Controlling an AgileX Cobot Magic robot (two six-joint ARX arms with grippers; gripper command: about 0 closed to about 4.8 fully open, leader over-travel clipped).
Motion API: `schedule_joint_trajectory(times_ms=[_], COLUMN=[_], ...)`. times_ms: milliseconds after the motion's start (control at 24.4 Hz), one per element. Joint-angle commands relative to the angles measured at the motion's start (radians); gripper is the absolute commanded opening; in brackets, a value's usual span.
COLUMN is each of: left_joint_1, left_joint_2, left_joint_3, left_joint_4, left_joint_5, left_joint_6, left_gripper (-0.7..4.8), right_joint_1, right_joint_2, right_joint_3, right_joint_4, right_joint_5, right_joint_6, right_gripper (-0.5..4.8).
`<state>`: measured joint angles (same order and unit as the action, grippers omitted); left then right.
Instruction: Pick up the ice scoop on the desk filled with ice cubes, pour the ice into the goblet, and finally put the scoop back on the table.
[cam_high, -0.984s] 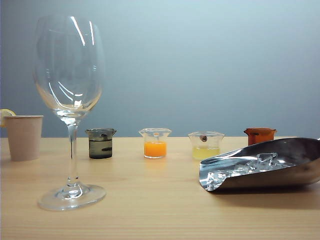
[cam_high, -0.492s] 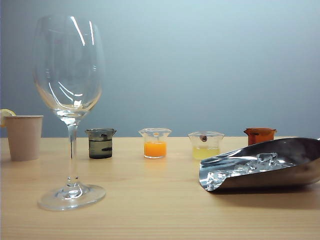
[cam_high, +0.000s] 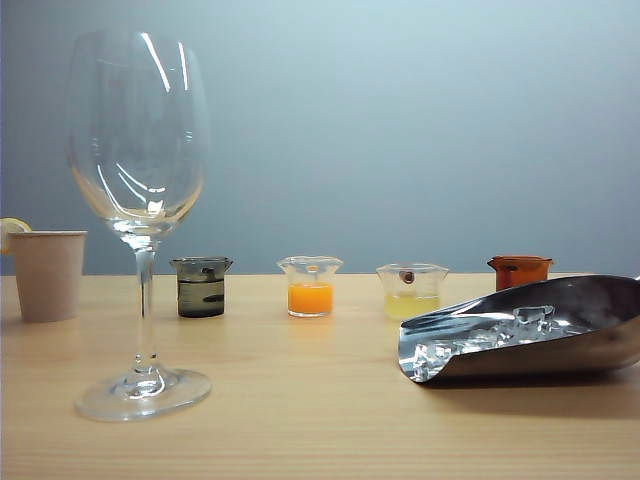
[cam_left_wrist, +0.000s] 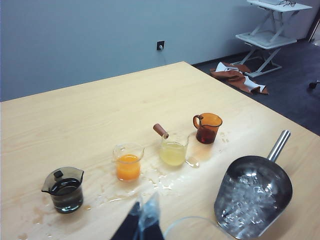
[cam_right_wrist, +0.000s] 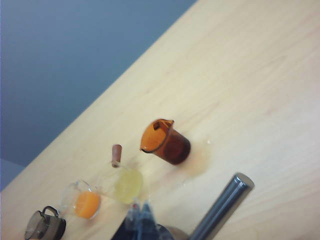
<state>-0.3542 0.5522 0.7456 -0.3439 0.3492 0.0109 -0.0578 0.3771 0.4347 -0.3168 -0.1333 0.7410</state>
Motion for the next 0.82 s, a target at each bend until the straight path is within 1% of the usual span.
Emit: schedule_joint_trajectory(times_ms=[41, 123, 246, 328, 410, 451, 492, 533, 574, 820], left_joint_1=[0.001, 0.002, 0.002, 0.002, 0.002, 0.002, 0.002, 0.002, 0.002, 0.002], left_joint_2=[-0.002, -0.002, -0.002, -0.002, -0.002, -0.002, -0.002, -0.002, -0.002, -0.002], left_joint_3=[0.006, 0.007, 0.011, 0.011, 0.011, 0.011, 0.011, 0.011, 0.011, 0.011], left_joint_4=[0.009, 0.009, 0.016, 0.016, 0.016, 0.016, 0.016, 0.016, 0.016, 0.019], left_joint_5=[0.003, 0.002, 0.003, 0.003, 0.003, 0.003, 0.003, 0.003, 0.003, 0.003], left_joint_6=[0.008, 0.008, 0.008, 0.007, 0.008, 0.008, 0.008, 0.008, 0.008, 0.008], left_gripper=[-0.05, -0.05, -0.05, -0.05, -0.05, -0.05, -0.05, -0.05, -0.05, -0.05], right_joint_1=[-0.012, -0.023, -0.058, -0.089, -0.107, -0.114, -0.117, -0.116, -0.115, -0.116], right_joint_2=[-0.005, -0.005, -0.004, -0.003, -0.002, -0.002, -0.002, -0.002, -0.001, 0.029], right_joint_3=[-0.025, -0.055, -0.150, -0.214, -0.238, -0.245, -0.248, -0.248, -0.248, -0.248], right_joint_4=[0.032, 0.064, 0.168, 0.217, 0.216, 0.217, 0.215, 0.216, 0.217, 0.224], right_joint_5=[-0.010, -0.055, -0.143, -0.154, -0.157, -0.158, -0.159, -0.161, -0.166, -0.213], right_joint_6=[0.004, 0.021, 0.144, 0.205, 0.210, 0.211, 0.214, 0.214, 0.214, 0.240], right_gripper=[-0.01, -0.01, -0.01, -0.01, 0.01, 0.33, 2.12, 3.08, 3.69, 3.69])
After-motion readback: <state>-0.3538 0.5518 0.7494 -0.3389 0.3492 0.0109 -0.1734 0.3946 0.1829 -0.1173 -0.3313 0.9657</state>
